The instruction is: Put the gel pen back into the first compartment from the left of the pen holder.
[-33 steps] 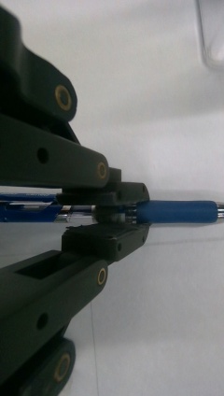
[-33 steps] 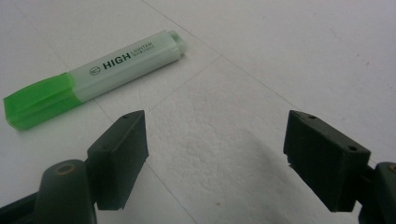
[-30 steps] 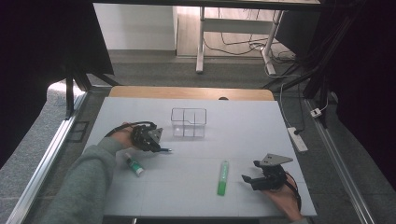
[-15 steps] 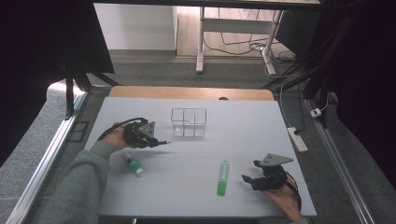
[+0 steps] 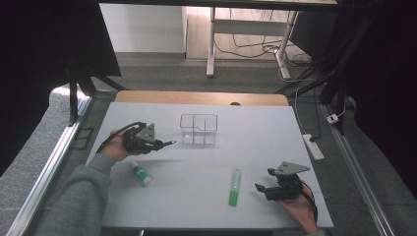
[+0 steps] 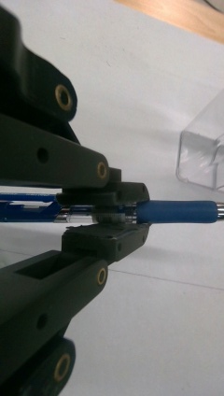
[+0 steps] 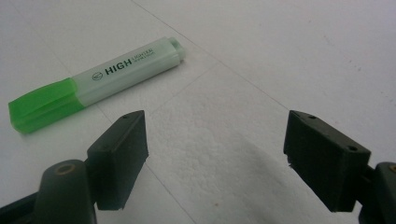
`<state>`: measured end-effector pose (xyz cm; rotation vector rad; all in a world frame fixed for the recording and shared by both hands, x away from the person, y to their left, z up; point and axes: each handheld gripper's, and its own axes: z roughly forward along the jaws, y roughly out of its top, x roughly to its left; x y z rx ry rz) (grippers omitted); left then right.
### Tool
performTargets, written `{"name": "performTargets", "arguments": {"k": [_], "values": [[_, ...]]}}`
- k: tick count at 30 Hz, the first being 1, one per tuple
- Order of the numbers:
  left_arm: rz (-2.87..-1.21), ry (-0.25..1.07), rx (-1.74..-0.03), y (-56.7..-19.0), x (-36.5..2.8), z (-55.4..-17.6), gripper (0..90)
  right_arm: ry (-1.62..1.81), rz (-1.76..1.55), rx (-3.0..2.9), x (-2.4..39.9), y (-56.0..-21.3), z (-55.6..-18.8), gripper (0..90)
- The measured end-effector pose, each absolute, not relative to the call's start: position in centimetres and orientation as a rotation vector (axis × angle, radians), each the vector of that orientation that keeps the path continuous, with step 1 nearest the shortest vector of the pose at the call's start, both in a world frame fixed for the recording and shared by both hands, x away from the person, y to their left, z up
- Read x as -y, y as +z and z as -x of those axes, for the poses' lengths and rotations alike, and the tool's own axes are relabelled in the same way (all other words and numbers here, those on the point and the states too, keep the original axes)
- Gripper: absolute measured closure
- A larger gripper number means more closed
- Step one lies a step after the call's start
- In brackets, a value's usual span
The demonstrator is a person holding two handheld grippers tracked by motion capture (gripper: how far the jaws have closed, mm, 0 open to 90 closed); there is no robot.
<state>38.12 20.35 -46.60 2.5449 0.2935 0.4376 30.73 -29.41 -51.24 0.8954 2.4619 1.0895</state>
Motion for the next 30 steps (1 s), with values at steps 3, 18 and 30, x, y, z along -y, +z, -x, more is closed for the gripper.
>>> {"name": "performTargets", "arguments": {"k": [3,18,30], "values": [[-2.515,0.453,-0.33,-46.4,-20.6,-37.9,79.0,1.088,-0.895,-2.46,29.4,-51.2,-30.7,22.0],[-2.392,0.506,-0.427,-45.4,-20.8,-37.2,79.0,1.091,-0.894,-2.452,29.5,-51.2,-30.7,22.0],[-2.25,0.513,-0.469,-44.2,-20.8,-36.6,79.0,1.087,-0.895,-2.452,29.5,-51.1,-30.7,22.0]]}}
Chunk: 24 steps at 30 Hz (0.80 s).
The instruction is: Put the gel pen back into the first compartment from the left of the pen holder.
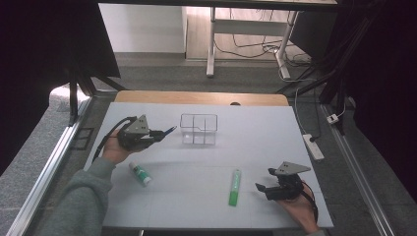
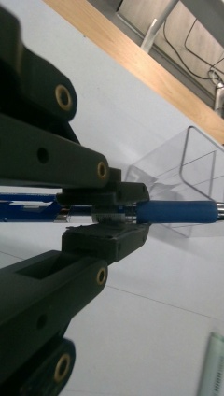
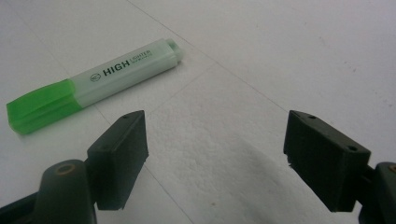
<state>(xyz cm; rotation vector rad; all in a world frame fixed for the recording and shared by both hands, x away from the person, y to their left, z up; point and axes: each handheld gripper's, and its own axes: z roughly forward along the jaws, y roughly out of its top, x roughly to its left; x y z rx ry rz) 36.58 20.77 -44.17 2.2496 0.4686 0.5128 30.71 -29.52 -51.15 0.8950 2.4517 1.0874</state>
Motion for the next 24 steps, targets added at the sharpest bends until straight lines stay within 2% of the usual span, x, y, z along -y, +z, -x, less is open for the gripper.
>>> {"name": "performTargets", "arguments": {"k": [24], "values": [[-2.071,0.537,-0.486,-41.7,-19.4,-37.0,79.0,1.085,-0.895,-2.45,29.6,-51.1,-30.7,22.1]]}}
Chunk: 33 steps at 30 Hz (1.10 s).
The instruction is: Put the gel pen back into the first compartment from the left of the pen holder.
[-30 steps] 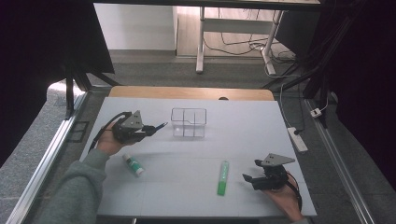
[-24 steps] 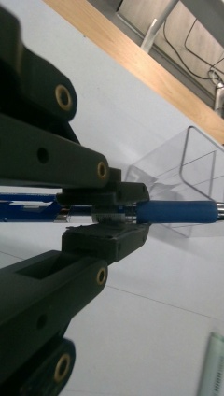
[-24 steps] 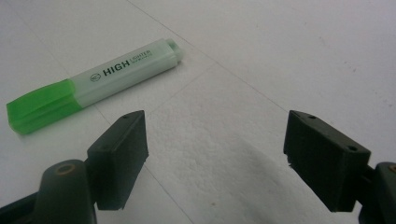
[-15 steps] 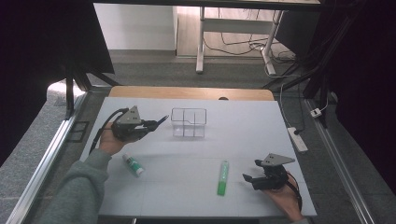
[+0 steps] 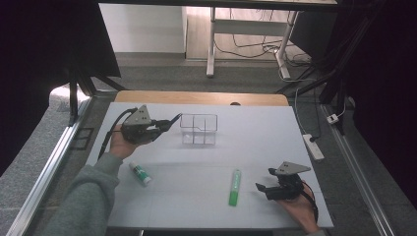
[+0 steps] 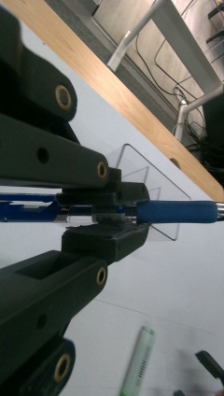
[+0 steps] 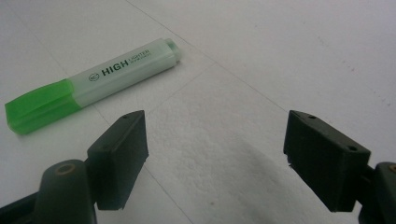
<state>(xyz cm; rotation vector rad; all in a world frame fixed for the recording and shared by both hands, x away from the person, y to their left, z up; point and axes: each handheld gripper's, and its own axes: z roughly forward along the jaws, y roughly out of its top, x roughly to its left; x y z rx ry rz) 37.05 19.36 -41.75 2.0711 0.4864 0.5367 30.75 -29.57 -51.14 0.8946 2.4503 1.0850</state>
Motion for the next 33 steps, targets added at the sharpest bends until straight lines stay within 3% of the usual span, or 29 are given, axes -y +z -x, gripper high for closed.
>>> {"name": "performTargets", "arguments": {"k": [33], "values": [[-1.953,0.56,-0.522,-38.8,-16.5,-39.8,78.9,1.086,-0.895,-2.449,29.6,-51.2,-30.8,22.1]]}}
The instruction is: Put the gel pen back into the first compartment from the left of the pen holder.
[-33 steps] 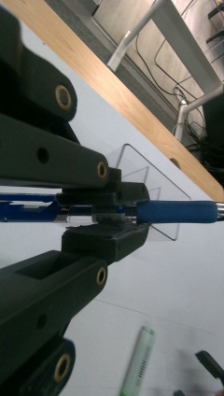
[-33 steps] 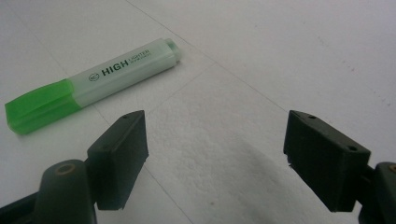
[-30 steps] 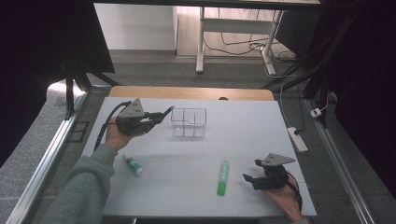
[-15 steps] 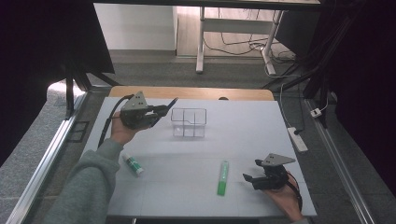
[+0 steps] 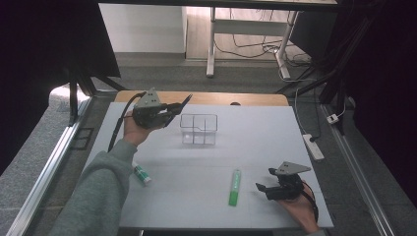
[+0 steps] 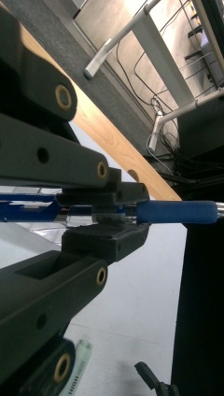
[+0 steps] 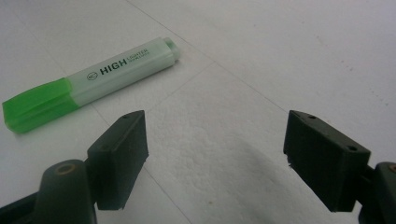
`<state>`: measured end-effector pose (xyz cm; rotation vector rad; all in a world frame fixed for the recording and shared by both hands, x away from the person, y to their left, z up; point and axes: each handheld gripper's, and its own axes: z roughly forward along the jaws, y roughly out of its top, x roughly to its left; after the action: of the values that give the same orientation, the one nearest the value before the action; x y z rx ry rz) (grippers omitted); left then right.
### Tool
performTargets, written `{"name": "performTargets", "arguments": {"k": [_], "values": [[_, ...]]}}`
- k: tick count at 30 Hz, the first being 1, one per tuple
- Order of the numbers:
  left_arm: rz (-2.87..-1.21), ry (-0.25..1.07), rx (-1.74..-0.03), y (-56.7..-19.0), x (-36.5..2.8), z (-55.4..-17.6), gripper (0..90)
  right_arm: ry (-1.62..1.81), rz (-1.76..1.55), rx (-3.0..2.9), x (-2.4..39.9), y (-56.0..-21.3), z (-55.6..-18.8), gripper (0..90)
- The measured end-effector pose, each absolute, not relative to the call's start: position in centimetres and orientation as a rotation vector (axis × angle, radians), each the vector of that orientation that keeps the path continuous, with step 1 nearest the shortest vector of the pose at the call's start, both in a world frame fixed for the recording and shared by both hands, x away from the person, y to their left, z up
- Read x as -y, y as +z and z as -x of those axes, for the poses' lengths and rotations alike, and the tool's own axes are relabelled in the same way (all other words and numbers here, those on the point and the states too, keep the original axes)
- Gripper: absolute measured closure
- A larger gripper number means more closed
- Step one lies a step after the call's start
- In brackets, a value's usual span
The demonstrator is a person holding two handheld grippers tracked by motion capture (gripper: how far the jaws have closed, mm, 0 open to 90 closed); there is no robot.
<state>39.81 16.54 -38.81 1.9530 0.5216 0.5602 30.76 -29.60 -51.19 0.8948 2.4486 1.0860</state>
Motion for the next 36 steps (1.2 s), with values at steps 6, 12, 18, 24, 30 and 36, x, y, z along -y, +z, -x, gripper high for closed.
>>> {"name": "performTargets", "arguments": {"k": [6,12,18,24,30,36], "values": [[-1.938,0.548,-0.534,-39.1,-15.7,-40.6,78.9,1.086,-0.895,-2.45,29.6,-51.2,-30.8,22.1],[-1.932,0.53,-0.547,-39.5,-14.9,-41.3,78.9,1.086,-0.896,-2.453,29.7,-51.2,-30.8,22.1],[-1.924,0.515,-0.56,-39.9,-14.4,-41.9,78.9,1.083,-0.895,-2.455,29.6,-51.3,-30.8,22.1],[-1.927,0.513,-0.562,-40.2,-13.8,-42.6,78.9,1.082,-0.895,-2.456,29.6,-51.3,-30.8,22.1],[-1.927,0.505,-0.567,-40.5,-13.3,-43.1,78.9,1.082,-0.897,-2.458,29.7,-51.3,-30.8,22.1],[-1.931,0.495,-0.567,-40.6,-13.0,-43.3,78.9,1.082,-0.898,-2.459,29.7,-51.4,-30.9,22.2]]}}
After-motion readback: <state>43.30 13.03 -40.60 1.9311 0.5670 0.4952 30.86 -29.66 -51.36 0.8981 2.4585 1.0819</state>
